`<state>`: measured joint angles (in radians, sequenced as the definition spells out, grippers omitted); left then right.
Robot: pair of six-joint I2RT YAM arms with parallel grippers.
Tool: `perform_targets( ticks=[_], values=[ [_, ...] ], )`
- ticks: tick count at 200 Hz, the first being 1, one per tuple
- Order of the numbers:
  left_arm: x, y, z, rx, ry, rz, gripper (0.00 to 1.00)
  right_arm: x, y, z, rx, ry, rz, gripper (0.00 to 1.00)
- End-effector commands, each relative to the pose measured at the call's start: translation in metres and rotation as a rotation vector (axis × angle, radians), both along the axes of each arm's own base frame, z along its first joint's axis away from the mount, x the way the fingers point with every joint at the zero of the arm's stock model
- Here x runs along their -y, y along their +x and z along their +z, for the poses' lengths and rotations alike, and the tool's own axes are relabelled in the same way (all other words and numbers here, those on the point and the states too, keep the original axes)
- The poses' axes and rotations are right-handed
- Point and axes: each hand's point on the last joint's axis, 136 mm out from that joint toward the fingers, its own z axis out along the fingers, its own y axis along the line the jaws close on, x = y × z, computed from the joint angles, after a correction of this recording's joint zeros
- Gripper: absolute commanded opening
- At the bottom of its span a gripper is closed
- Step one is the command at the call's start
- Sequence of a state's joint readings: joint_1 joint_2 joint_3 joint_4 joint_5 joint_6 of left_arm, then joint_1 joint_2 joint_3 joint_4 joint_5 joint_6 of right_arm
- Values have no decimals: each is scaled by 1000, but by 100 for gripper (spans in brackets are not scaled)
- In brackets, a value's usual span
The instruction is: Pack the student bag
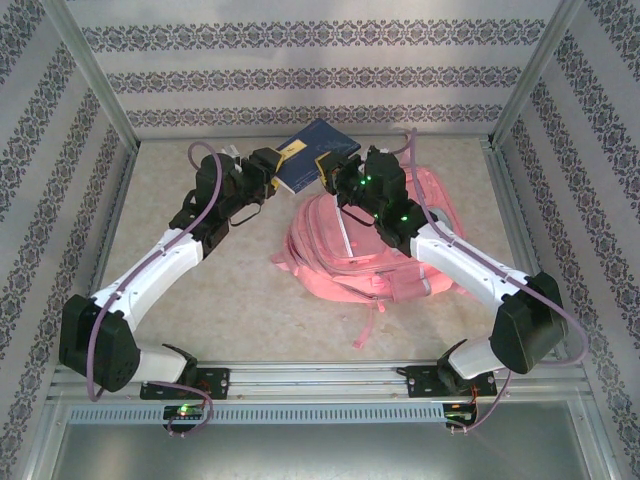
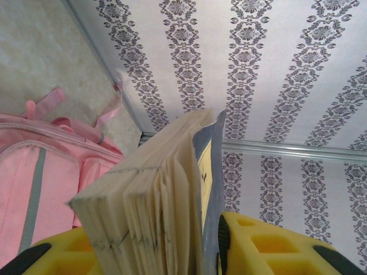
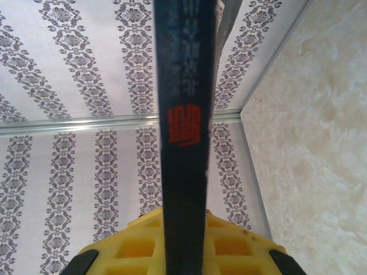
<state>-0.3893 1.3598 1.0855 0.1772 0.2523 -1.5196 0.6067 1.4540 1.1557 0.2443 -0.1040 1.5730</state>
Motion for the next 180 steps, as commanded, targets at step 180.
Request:
perform_targets(
  ticks=[180],
  values=[
    [-58,-28,16,57,295,87,0,39,-30,-34,12,-366,27,36]
  ],
)
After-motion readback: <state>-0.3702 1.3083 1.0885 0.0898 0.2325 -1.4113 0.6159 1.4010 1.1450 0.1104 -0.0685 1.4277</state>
